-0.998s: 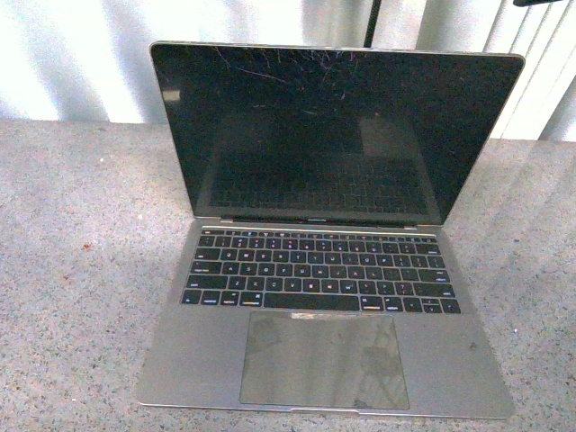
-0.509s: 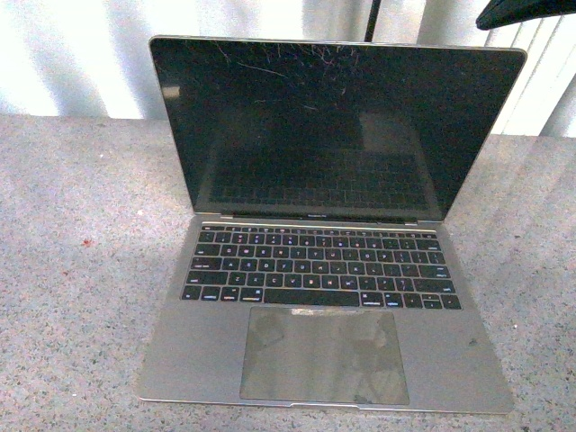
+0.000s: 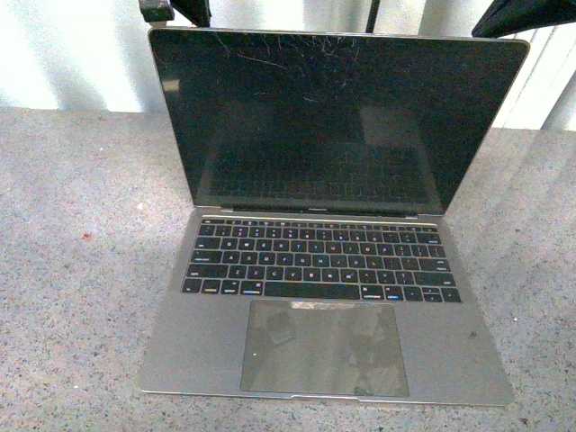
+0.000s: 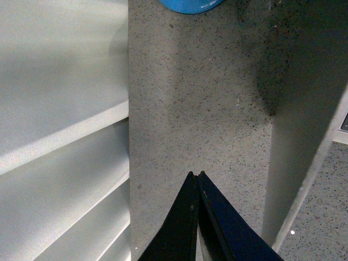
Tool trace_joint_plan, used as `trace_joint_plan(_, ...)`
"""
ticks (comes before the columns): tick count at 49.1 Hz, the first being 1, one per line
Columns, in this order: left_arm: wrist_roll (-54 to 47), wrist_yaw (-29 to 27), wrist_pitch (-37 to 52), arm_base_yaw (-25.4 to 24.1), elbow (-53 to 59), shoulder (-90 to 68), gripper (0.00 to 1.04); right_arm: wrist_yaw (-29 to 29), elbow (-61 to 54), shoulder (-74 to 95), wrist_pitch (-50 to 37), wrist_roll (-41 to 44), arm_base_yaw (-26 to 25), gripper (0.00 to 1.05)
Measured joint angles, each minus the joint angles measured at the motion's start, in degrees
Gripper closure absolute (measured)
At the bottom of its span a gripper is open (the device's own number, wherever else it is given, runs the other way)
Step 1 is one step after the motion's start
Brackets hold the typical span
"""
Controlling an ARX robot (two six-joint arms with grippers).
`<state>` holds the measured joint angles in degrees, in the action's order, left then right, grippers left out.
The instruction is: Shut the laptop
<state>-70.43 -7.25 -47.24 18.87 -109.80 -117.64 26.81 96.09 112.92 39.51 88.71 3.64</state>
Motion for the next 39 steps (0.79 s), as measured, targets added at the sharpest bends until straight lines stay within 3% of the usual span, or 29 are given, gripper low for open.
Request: trace_joint_plan(39, 0.2, 1.2, -1.2, 1.4, 5.2, 1.2, 1.01, 0.7, -3.0, -1.5, 4.3, -7.8, 1.1, 1.02)
